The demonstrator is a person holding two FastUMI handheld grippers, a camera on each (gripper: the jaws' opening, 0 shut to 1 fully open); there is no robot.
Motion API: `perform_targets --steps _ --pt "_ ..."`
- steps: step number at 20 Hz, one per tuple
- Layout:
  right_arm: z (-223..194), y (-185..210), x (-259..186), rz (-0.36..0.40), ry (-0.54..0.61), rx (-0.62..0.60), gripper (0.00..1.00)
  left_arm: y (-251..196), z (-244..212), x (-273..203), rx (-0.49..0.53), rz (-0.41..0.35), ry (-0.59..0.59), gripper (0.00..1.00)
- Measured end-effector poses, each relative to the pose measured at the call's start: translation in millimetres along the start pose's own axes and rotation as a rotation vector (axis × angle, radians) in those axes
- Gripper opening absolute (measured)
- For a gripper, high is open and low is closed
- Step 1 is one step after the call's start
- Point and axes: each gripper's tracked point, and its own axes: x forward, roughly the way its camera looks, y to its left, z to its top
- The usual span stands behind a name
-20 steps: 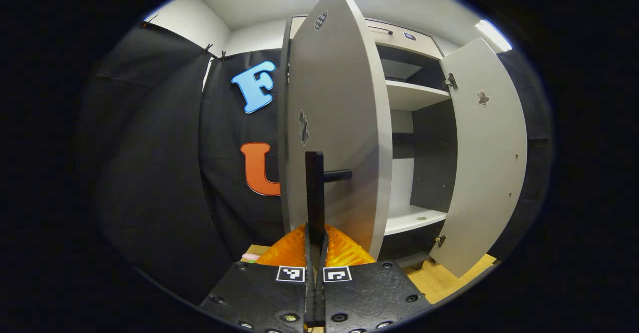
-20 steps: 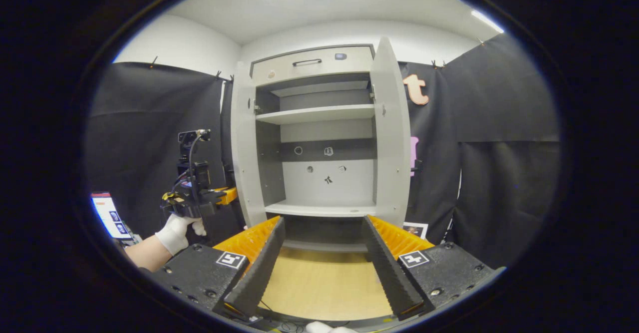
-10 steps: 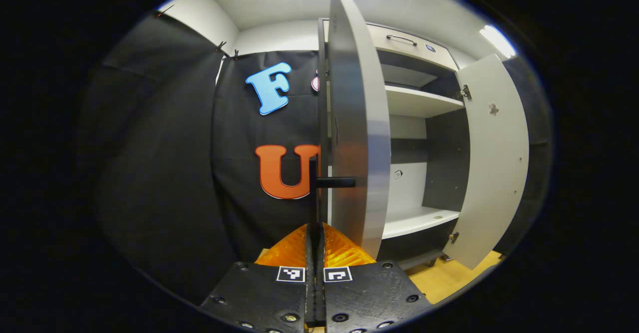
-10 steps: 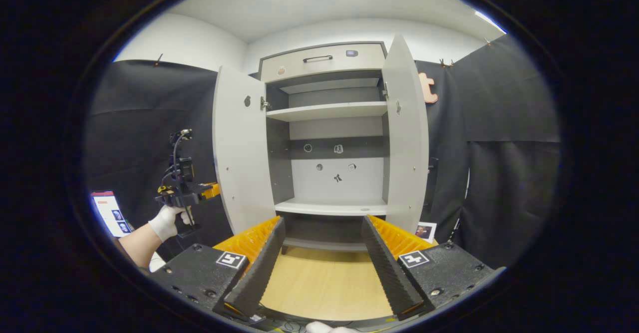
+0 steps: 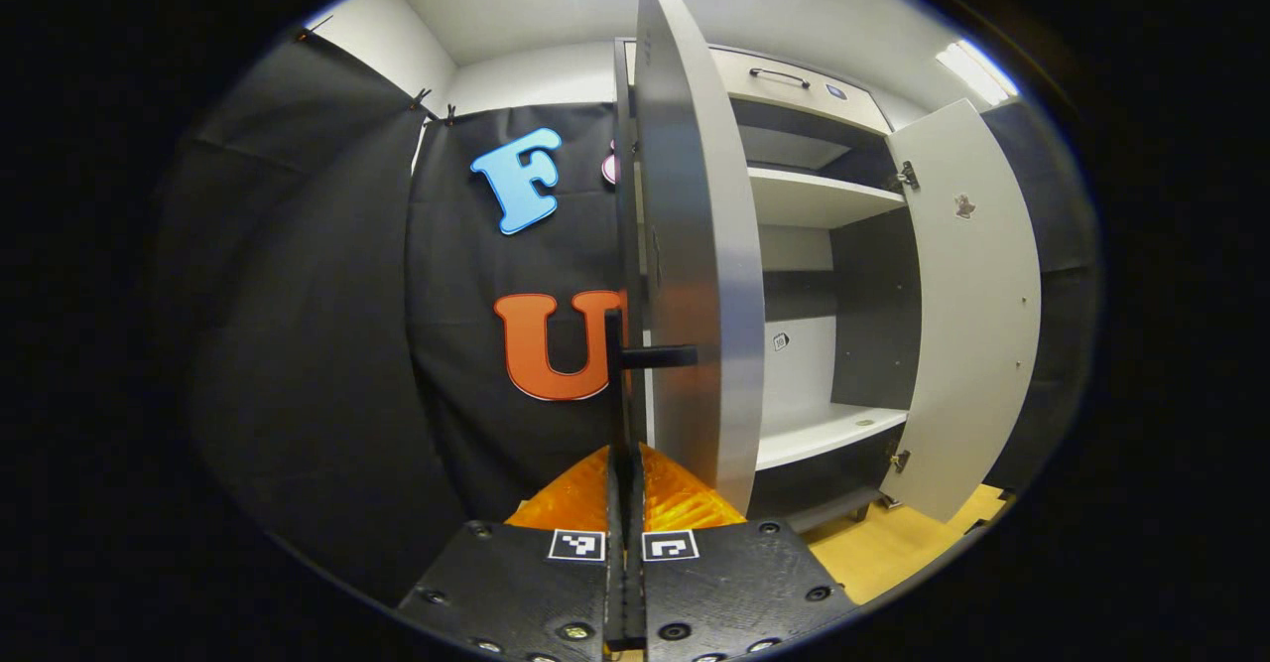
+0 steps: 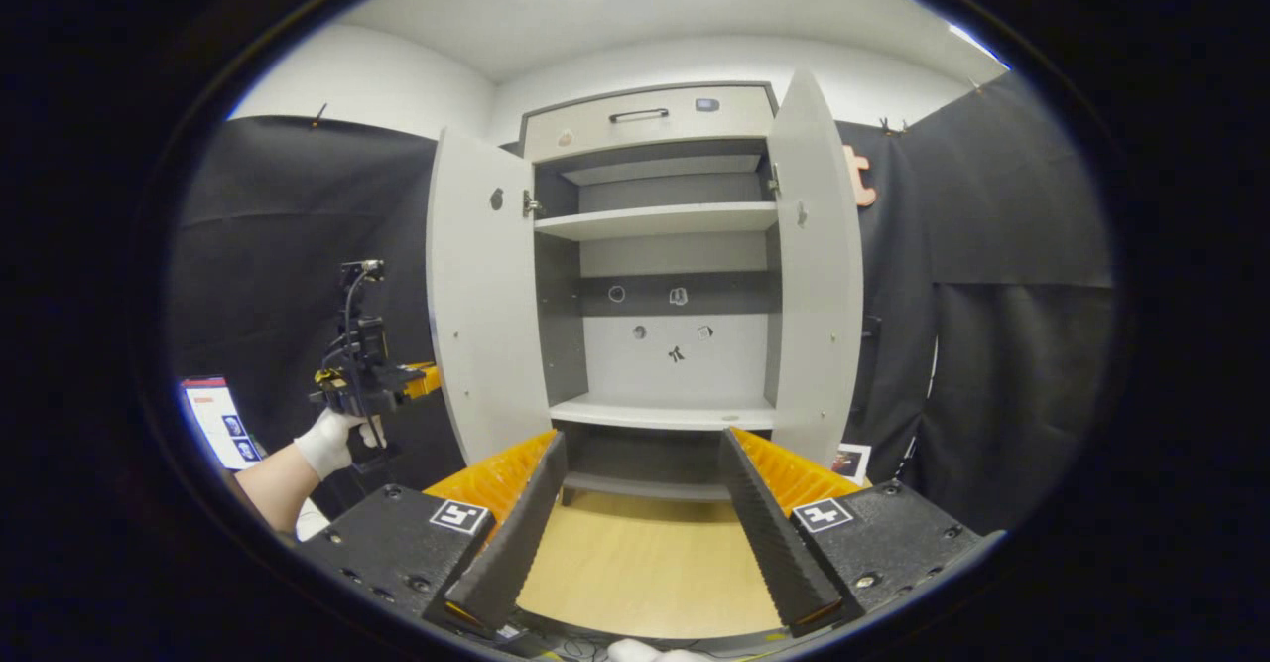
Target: Open the right door of the double-door shoe cabinet with the right hand, and open the left door with the left hand.
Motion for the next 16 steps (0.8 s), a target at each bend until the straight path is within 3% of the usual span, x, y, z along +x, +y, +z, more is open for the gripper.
perform_targets --steps 5,6,10,11,15,16 --pt "0.1 -0.4 2.3 0.000 0.002 0.006 0.96 1.5 1.1 -1.6 -0.008 0.009 0.004 0.00" --pt "0.2 -0.6 2.2 0.001 0.001 0.005 0.93 1.3 -1.4 -2.8 -0.004 0.021 0.011 0.00" --pt "-2.3 1.9 3.8 0.005 0.006 0.005 0.96 11.5 -2.1 -7.7 0.000 0.070 0.019 0.06" --pt "-1.6 2.1 4.2 0.006 0.005 0.005 0.93 16.6 -2.0 -9.1 -0.013 0.082 0.013 0.23" --pt "-0.1 0.1 3.4 0.002 0.000 0.002 0.96 31.5 -6.6 -15.8 -0.075 0.122 0.015 0.76" --pt "-0.4 -0.3 3.1 0.001 0.000 0.001 0.96 30.7 -6.1 -19.5 -0.069 0.127 0.011 0.82"
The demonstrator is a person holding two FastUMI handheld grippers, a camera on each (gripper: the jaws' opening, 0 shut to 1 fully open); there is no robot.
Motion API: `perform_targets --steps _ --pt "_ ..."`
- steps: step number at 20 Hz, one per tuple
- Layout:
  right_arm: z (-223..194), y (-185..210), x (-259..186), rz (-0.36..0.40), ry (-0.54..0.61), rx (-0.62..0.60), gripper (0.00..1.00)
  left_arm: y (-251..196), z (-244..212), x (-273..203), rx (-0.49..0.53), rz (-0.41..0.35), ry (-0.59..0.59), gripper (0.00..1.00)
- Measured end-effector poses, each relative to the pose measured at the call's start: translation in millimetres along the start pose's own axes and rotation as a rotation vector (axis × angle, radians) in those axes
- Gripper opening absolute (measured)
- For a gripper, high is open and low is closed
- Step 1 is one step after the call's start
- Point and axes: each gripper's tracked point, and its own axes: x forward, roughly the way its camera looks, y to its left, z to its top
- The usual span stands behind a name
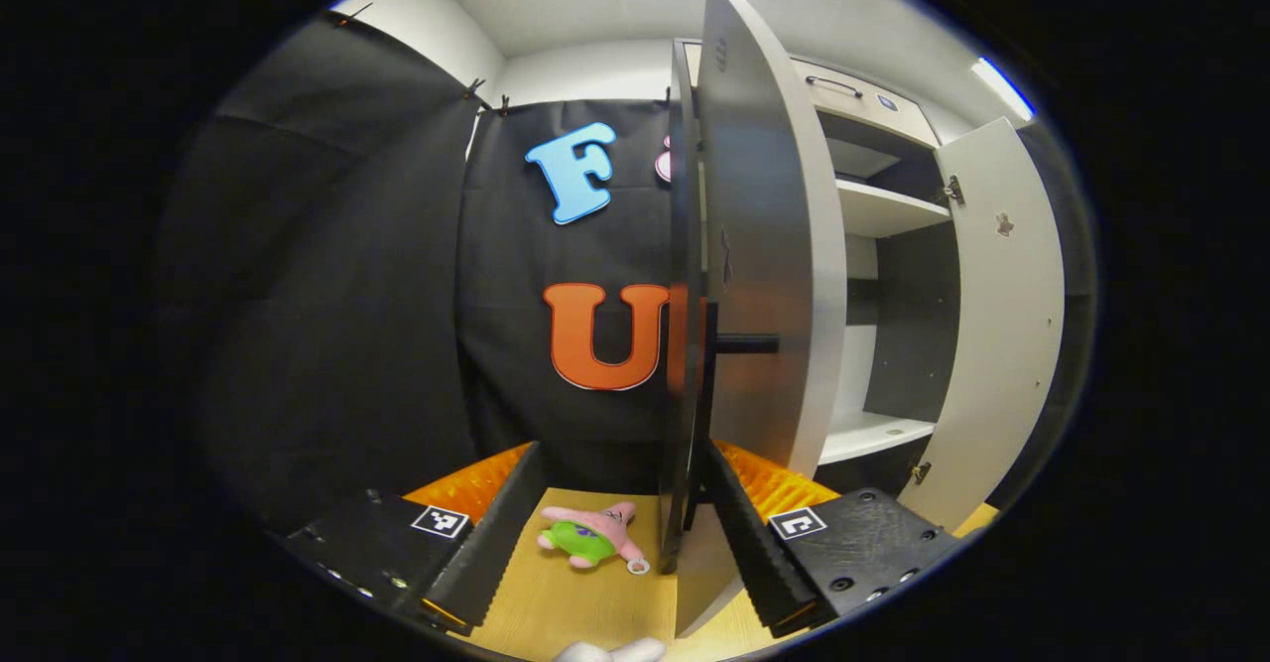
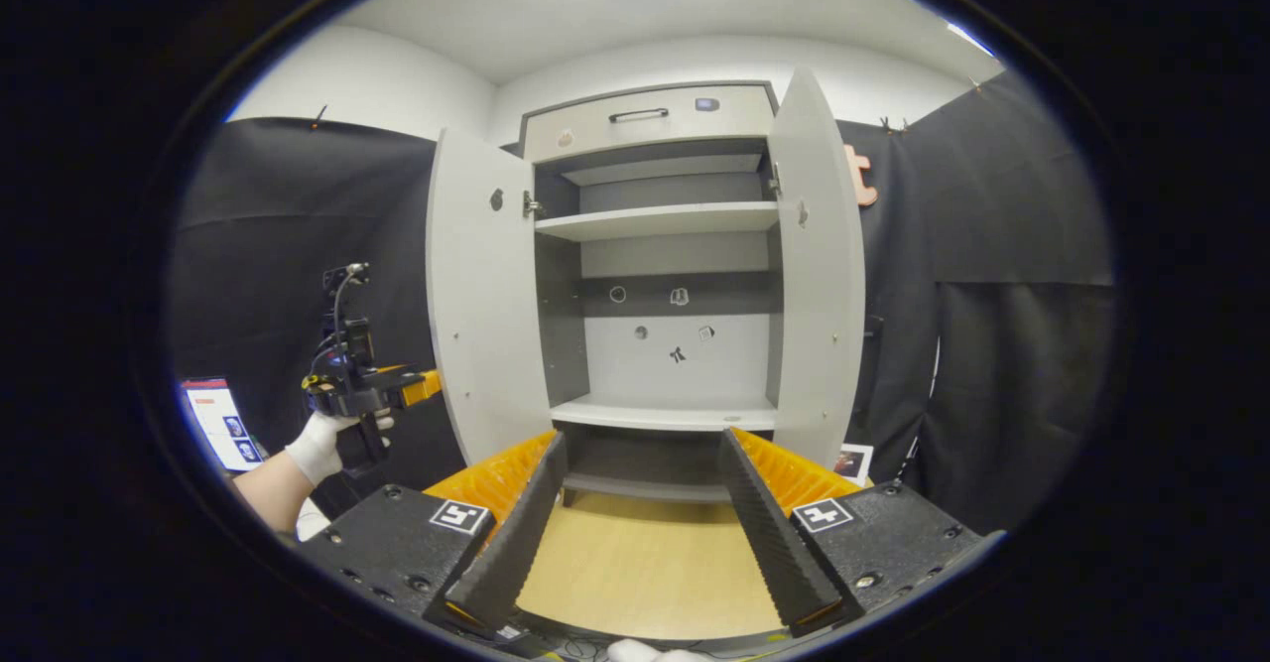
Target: Open the right door of the double-door shoe cabinet with the right hand, and open the left door with the left hand.
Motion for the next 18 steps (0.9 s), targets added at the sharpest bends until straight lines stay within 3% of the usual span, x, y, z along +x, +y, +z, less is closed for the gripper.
perform_targets --steps 1,5,8,12,13,14,18 --pt "-0.1 0.1 0.8 0.001 0.001 -0.001 0.96 2.1 2.2 -3.0 0.014 0.002 -0.007 0.95" --pt "1.5 -1.0 3.9 -0.002 -0.001 -0.008 0.96 4.5 0.8 -20.5 0.012 0.006 -0.001 0.96" --pt "0.0 -10.5 3.0 -0.020 0.004 0.000 0.93 5.8 0.8 -40.8 0.015 0.056 0.023 0.95" --pt "4.1 -23.9 3.2 -0.054 -0.006 0.012 0.96 -27.5 22.1 -73.2 0.043 0.021 -0.010 0.95" --pt "4.9 -27.0 4.9 -0.060 -0.005 0.012 0.96 -37.6 28.8 -81.2 0.047 0.010 -0.020 0.84" --pt "4.9 -29.9 5.7 -0.066 -0.005 0.007 0.96 -47.0 37.0 -89.5 0.047 0.003 -0.032 0.95" --pt "3.7 -39.6 8.8 -0.086 -0.001 -0.006 0.93 -91.4 63.4 -116.2 0.024 -0.049 -0.060 0.95"
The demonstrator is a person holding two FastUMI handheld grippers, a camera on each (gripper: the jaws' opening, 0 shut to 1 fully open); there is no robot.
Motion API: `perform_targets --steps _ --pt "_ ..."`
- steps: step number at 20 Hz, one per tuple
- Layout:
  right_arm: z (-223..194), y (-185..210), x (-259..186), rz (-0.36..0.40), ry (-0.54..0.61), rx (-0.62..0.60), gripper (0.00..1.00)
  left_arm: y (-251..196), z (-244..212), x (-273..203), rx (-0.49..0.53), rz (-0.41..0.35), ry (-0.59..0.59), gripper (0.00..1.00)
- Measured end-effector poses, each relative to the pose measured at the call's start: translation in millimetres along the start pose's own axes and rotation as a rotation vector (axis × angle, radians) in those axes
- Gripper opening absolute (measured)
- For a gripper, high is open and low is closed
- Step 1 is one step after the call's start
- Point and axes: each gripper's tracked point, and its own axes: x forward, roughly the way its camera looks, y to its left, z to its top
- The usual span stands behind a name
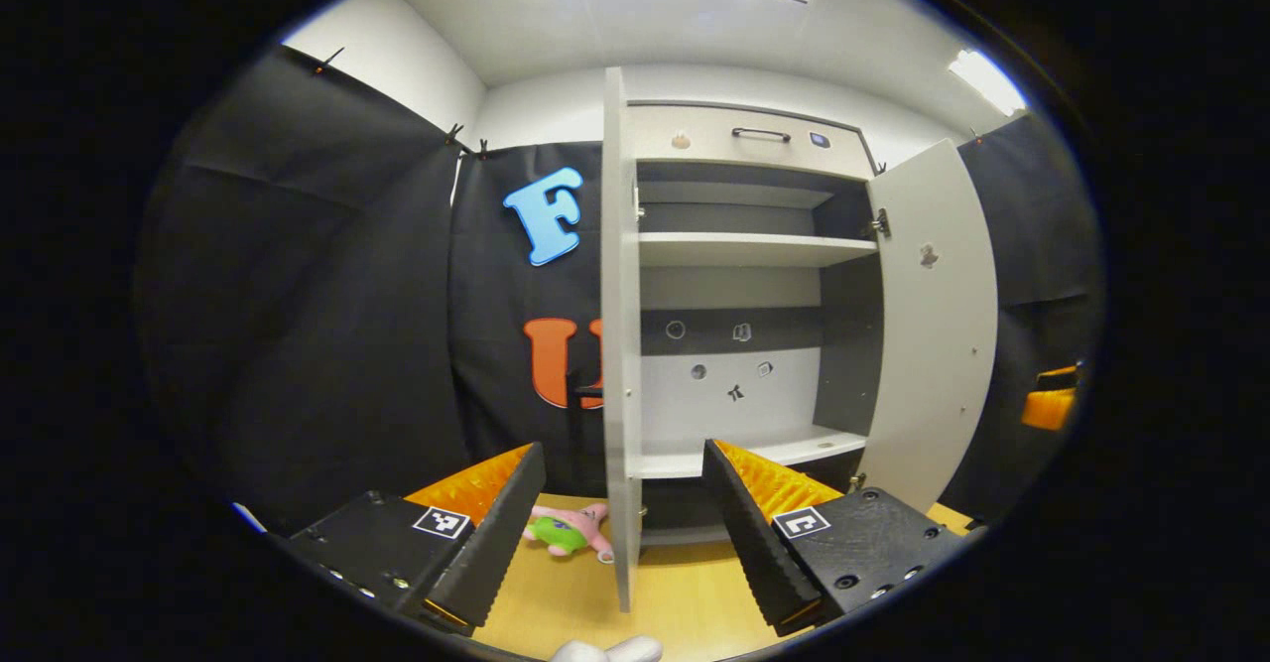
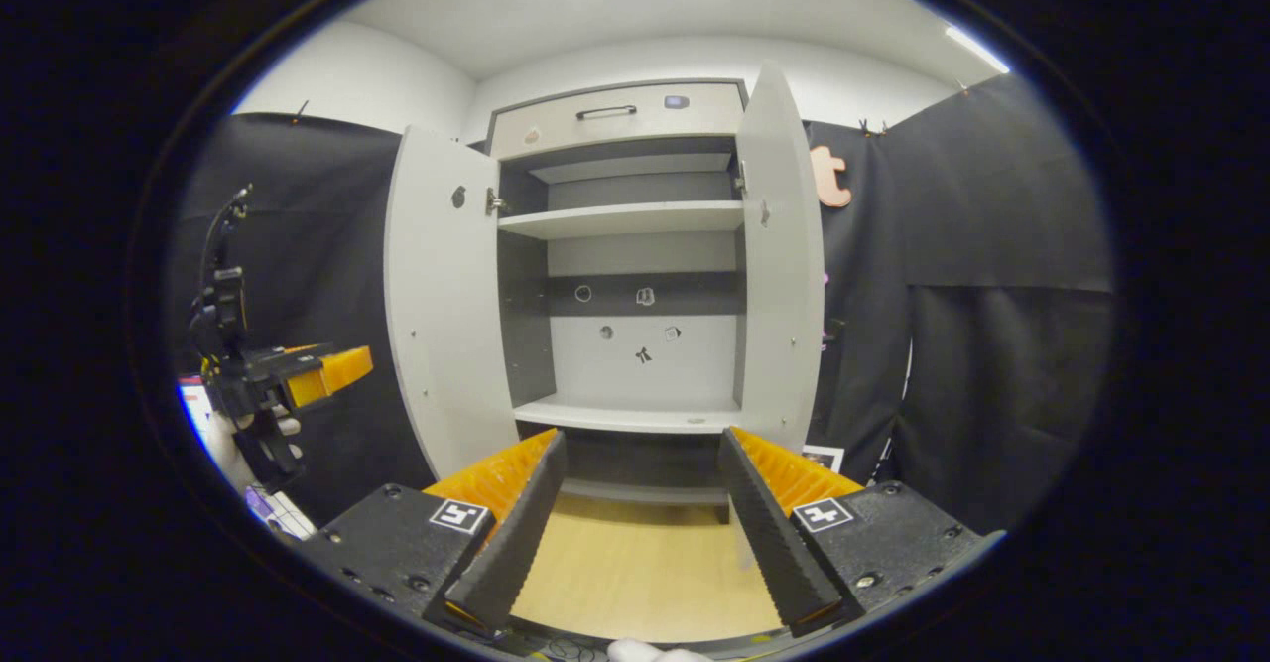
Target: Open the right door of the double-door shoe cabinet with the right hand, and open the left door with the left hand.
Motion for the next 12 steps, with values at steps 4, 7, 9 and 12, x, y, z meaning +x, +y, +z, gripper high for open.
perform_targets --steps 4,7,9,12 --pt "3.5 -7.9 0.8 -0.017 -0.012 -0.008 0.96 -32.3 11.6 -17.4 0.012 -0.005 -0.016 0.95" --pt "1.7 -11.8 2.2 -0.025 -0.010 -0.005 0.96 -52.9 1.0 -28.9 0.011 -0.013 0.015 0.95" --pt "2.0 -14.7 3.8 -0.031 -0.008 -0.004 0.96 -65.2 -5.2 -35.7 -0.005 -0.022 0.030 0.95" --pt "1.1 -19.6 4.6 -0.046 -0.014 -0.007 0.96 -66.5 -13.0 -48.0 -0.001 0.001 0.037 0.95"
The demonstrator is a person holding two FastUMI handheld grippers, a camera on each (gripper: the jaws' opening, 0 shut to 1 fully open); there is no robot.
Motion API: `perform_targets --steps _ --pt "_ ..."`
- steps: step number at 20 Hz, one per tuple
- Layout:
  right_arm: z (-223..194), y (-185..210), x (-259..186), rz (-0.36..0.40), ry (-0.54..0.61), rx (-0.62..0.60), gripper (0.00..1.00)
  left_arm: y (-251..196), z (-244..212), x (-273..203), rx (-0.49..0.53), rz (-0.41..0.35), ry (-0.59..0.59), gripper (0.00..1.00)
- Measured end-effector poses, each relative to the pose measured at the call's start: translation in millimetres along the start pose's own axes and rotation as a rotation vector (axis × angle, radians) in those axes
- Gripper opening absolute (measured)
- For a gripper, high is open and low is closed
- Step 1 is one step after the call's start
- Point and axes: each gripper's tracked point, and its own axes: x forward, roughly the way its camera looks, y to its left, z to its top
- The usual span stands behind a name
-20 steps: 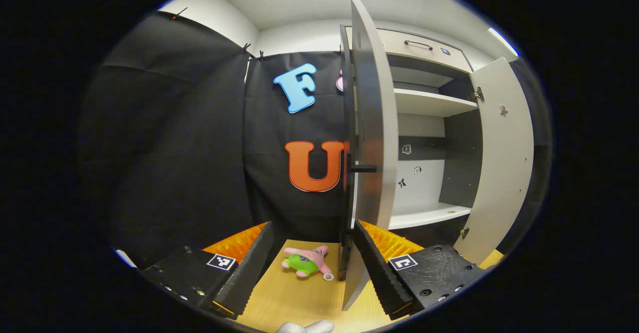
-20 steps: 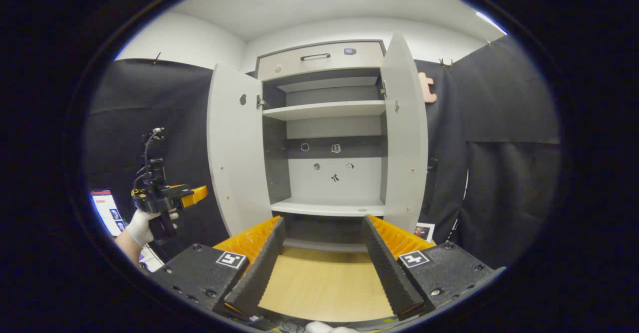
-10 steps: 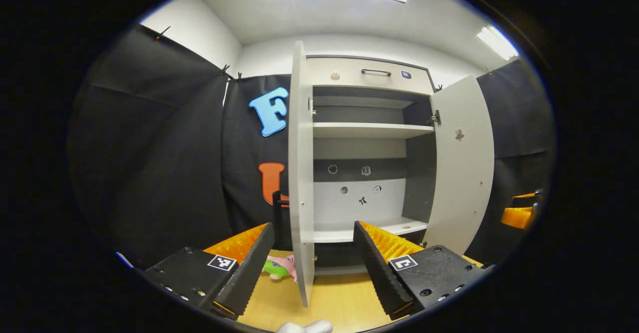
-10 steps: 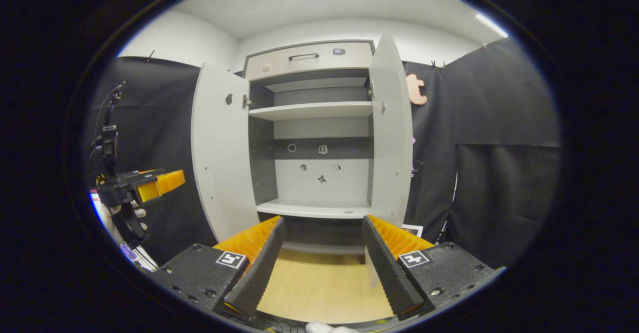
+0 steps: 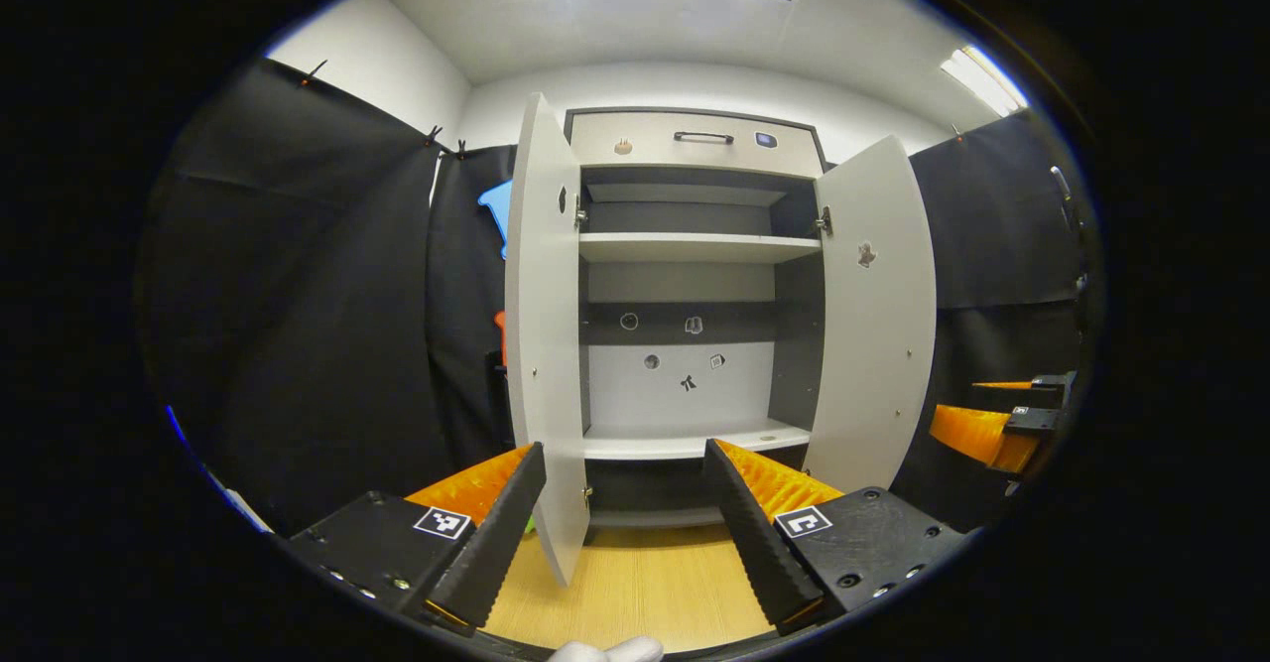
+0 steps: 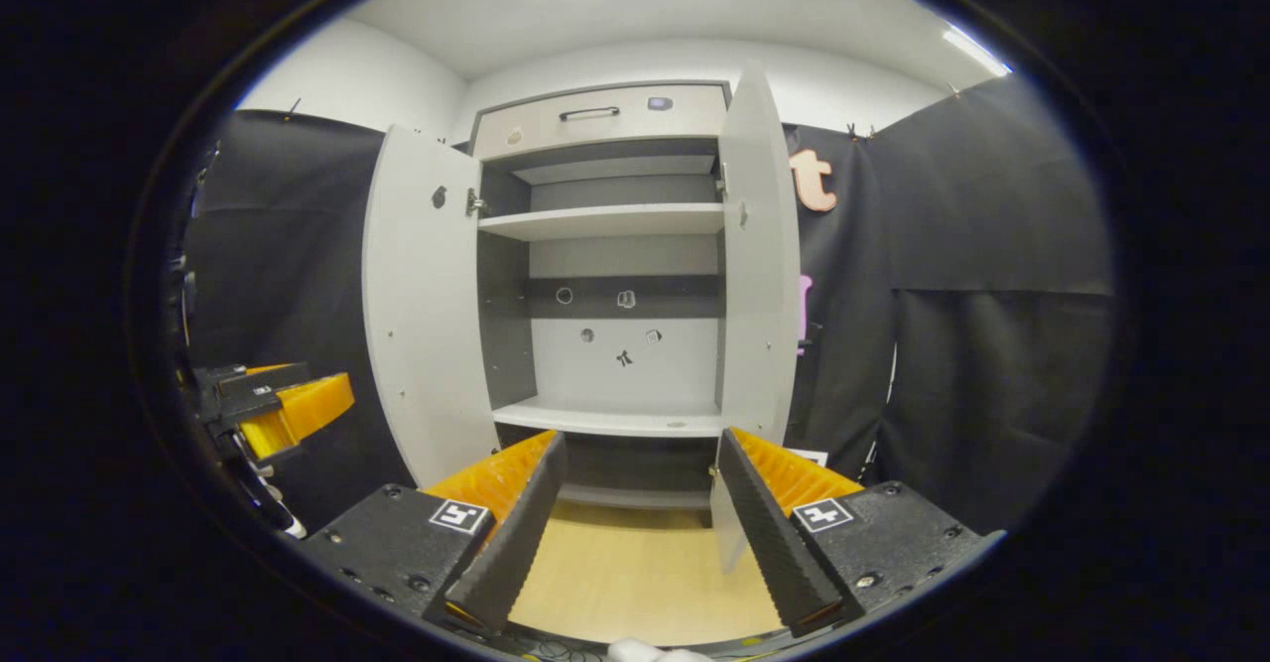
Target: Open the right door of the double-door shoe cabinet with the right hand, and open the left door with the left hand.
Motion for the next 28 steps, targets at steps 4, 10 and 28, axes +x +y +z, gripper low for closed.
perform_targets --steps 4,10,28 --pt "-4.7 -2.4 2.6 -0.015 0.007 -0.006 0.93 7.5 -0.2 -7.6 0.037 0.041 -0.007 0.95" --pt "-2.0 3.6 2.8 -0.016 0.002 -0.002 0.94 10.9 1.4 -8.6 0.034 0.045 -0.017 0.95" --pt "-4.4 7.7 -0.4 -0.029 0.006 -0.007 0.94 4.0 -3.4 -4.5 0.037 0.002 -0.002 0.95"
